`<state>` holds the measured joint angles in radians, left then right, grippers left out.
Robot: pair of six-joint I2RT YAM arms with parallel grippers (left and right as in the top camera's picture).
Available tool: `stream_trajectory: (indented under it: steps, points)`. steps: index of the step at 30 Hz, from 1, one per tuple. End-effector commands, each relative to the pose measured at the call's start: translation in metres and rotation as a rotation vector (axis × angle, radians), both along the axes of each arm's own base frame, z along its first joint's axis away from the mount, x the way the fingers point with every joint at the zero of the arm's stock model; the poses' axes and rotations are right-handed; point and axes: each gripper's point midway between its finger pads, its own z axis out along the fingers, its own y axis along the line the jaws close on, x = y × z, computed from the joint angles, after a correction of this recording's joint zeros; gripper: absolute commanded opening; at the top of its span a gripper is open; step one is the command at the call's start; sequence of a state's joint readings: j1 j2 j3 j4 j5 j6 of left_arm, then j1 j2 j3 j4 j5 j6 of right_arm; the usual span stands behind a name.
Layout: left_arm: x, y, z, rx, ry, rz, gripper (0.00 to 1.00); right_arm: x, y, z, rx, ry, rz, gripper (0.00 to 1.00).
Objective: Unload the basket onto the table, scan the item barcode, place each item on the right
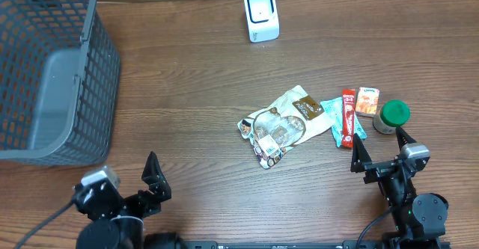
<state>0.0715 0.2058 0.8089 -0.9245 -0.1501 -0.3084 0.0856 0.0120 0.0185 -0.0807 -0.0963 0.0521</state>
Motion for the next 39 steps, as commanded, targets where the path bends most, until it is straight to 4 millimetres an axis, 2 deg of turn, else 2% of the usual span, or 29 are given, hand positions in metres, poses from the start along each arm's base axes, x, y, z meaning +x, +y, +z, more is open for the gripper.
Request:
stream_trajectory:
  steps: [1, 6, 13, 16, 19, 23, 32, 39]
  points:
    - [0.000, -0.002, 0.003, 0.000, -0.095, -0.013, 1.00, 0.000, -0.002, -0.002, 0.000, -0.002, -0.010, 1.00]
    - [0.005, -0.009, 0.029, 0.012, -0.326, -0.055, 0.99, 0.000, -0.002, -0.002, 0.000, -0.002, -0.010, 1.00]
    - [0.028, -0.024, 0.065, 0.038, -0.604, -0.153, 1.00, 0.000, -0.002, -0.002, 0.000, -0.002, -0.010, 1.00]
    - [0.033, -0.029, 0.073, 0.059, -0.734, -0.186, 0.99, 0.000, -0.002, -0.002, 0.000, -0.002, -0.010, 1.00]
    - [0.036, -0.029, 0.071, 0.073, -0.817, -0.190, 1.00, 0.000, -0.002, -0.002, 0.000, -0.002, -0.010, 1.00]
    - [0.048, -0.027, 0.047, 0.070, -0.805, -0.179, 1.00, 0.000, -0.002, -0.002, 0.000, -0.002, -0.010, 1.00]
    - [0.081, -0.021, -0.048, 0.052, -0.541, -0.156, 1.00, 0.000, -0.002, -0.002, 0.000, -0.002, -0.010, 1.00]
    - [0.086, -0.010, -0.093, 0.101, -0.351, -0.107, 0.99, 0.000, -0.002, -0.002, 0.000, -0.002, -0.010, 1.00]
